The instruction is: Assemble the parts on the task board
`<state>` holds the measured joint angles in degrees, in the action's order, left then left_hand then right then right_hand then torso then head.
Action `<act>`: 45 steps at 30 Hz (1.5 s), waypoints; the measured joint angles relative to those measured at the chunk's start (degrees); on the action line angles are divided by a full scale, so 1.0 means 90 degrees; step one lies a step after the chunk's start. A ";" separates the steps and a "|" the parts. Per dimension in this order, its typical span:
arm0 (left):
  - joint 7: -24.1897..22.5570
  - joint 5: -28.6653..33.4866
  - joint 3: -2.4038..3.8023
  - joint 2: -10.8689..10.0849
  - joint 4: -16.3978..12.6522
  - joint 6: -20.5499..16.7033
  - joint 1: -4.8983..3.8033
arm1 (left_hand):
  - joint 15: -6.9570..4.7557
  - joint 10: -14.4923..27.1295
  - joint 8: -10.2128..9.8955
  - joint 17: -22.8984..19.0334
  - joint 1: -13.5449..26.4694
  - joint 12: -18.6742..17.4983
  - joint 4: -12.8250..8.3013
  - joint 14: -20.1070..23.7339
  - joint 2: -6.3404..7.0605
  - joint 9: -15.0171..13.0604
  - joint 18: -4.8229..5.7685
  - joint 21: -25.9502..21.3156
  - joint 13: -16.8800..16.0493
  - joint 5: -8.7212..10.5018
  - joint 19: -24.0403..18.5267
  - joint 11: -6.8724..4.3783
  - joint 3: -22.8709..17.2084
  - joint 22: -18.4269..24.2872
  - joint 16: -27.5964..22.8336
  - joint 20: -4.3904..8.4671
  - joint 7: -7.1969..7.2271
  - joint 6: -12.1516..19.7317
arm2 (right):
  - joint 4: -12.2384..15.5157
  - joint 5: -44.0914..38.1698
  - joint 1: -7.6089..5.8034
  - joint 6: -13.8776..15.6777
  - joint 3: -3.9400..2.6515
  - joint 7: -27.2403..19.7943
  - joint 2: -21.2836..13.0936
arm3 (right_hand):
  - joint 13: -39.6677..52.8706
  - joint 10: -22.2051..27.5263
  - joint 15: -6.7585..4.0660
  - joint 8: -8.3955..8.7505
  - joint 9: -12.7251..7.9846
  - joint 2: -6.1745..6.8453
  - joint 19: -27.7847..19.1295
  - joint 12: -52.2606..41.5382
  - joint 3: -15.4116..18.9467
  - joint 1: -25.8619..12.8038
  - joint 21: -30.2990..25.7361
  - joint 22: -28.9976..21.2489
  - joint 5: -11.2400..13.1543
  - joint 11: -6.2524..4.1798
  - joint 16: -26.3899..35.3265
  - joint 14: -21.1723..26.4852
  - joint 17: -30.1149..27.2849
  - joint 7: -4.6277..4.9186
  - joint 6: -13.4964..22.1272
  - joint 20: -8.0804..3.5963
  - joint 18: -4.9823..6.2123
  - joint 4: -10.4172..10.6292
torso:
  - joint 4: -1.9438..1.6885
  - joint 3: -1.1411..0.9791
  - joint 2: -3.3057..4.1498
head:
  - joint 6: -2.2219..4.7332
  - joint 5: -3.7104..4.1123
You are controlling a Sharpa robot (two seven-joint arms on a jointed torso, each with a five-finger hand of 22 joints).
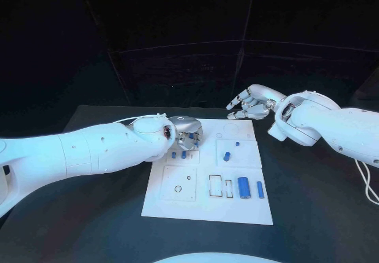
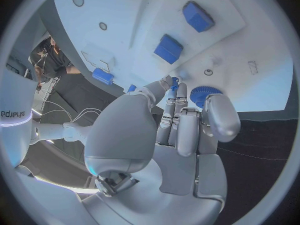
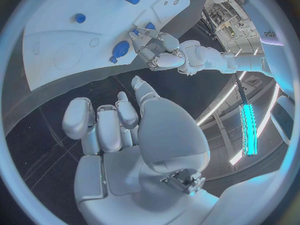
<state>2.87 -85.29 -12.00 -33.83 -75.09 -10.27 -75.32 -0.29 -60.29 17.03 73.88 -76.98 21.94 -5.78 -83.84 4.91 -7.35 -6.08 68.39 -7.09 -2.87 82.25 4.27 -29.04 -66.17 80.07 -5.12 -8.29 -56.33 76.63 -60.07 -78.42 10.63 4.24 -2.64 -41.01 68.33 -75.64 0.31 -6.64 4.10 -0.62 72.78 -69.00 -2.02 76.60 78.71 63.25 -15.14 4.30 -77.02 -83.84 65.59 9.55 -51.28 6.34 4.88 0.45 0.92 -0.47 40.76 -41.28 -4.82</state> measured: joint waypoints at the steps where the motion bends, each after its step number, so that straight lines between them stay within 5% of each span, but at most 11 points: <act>1: -0.0002 0.0000 0.0012 -0.0027 -0.0032 -0.0017 -0.0001 | 0.0000 -0.0013 -0.0015 0.0002 0.0000 -0.0010 0.0000 0.0000 0.0000 0.0003 -0.0001 0.0000 0.0005 0.0000 0.0000 0.0013 0.0000 -0.0006 0.0000 0.0000 0.0000 0.0000 | -0.0001 0.0000 0.0000 0.0000 0.0000 0.0000 0.0000 | 0.0000 0.0000 0.0000 0.0000 0.0000 0.0000 0.0000 0.0000 0.0000 0.0000 0.0000 0.0000 0.0000 0.0000 0.0000 0.0000 0.0000 0.0000 0.0000 0.0000 -0.0001 0.0000 | 0.0000 0.0001 0.0000 | 0.0004 -0.0006; 9: -0.0012 0.0000 0.0103 -0.0332 -0.0301 -0.0149 -0.0006 | 0.0000 -0.0013 -0.0015 0.0003 0.0000 -0.0011 -0.0017 0.0000 0.0000 0.0005 -0.0002 0.0031 0.0007 0.0000 0.0000 0.0014 -0.0017 -0.0033 -0.0001 0.0000 -0.0002 -0.0001 | -0.0002 -0.0004 0.0000 0.0000 0.0000 -0.0004 -0.0013 | 0.0000 0.0000 0.0000 0.0000 0.0000 0.0000 0.0000 0.0000 0.0000 0.0000 0.0000 0.0000 0.0000 0.0000 0.0000 0.0000 0.0000 0.0000 0.0000 0.0000 0.0000 0.0000 | -0.0004 0.0001 0.0000 | 0.0026 -0.0023; 22: -0.0003 0.0005 0.0119 -0.0805 -0.0463 -0.0206 -0.0004 | 0.0000 -0.0060 -0.0043 0.0003 0.0000 -0.0047 -0.0017 0.0000 0.0000 0.0012 -0.0003 0.0094 0.0025 0.0000 0.0000 0.0013 -0.0016 -0.0095 0.0024 0.0000 0.0000 -0.0044 | -0.0003 -0.0006 0.0000 0.0000 0.0000 -0.0009 -0.0028 | 0.0000 0.0000 0.0000 0.0000 0.0000 0.0000 0.0000 0.0000 0.0000 0.0000 0.0000 0.0000 0.0000 0.0000 0.0023 0.0000 0.0000 0.0000 0.0000 0.0000 0.0000 0.0000 | -0.0001 -0.0001 0.0008 | 0.0040 -0.0042; 34: -0.0006 0.0020 0.0140 -0.0948 -0.0488 -0.0289 -0.0003 | 0.0000 -0.0082 -0.0042 0.0002 0.0001 -0.0048 -0.0017 0.0000 0.0001 0.0017 -0.0006 0.0124 0.0032 0.0001 0.0022 -0.0009 -0.0016 -0.0124 0.0024 -0.0022 -0.0021 -0.0066 | -0.0002 -0.0008 0.0001 0.0000 0.0000 -0.0013 -0.0037 | 0.0000 0.0000 0.0000 0.0000 0.0000 0.0000 0.0000 0.0000 0.0000 0.0000 0.0000 0.0000 0.0000 0.0000 0.0023 0.0000 0.0000 0.0000 0.0000 0.0000 -0.0001 0.0000 | 0.0010 0.0001 0.0012 | 0.0028 -0.0028; 45: 0.0008 0.0036 0.0141 -0.0800 -0.0328 -0.0226 -0.0003 | 0.0000 -0.0104 -0.0067 -0.0002 0.0030 -0.0079 -0.0017 0.0000 0.0030 0.0022 -0.0007 0.0124 0.0039 0.0001 0.0022 0.0013 -0.0016 -0.0134 0.0024 -0.0023 0.0001 -0.0088 | -0.0005 -0.0009 0.0001 -0.0001 0.0000 -0.0015 -0.0028 | 0.0000 0.0000 0.0000 0.0000 0.0000 0.0000 0.0000 0.0000 0.0000 0.0000 0.0000 0.0000 0.0000 0.0000 0.0023 0.0000 0.0000 0.0000 0.0000 0.0000 0.0000 0.0000 | 0.0010 -0.0006 0.0012 | 0.0010 -0.0051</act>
<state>2.94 -84.97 -10.73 -41.03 -78.04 -12.31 -75.34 -0.29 -61.22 16.43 73.87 -76.71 21.23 -5.93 -83.84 5.18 -7.15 -6.15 69.51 -6.74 -2.86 82.45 4.39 -29.18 -67.38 80.29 -5.32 -8.28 -57.12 76.59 -60.15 -78.41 10.62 4.24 -2.78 -41.26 68.33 -75.64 0.31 -6.64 4.10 -0.62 72.78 -69.00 -2.02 76.60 78.71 63.25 -15.14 4.30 -76.81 -83.84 65.59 9.55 -51.28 6.33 4.88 0.45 1.01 -0.52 40.87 -41.19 -5.28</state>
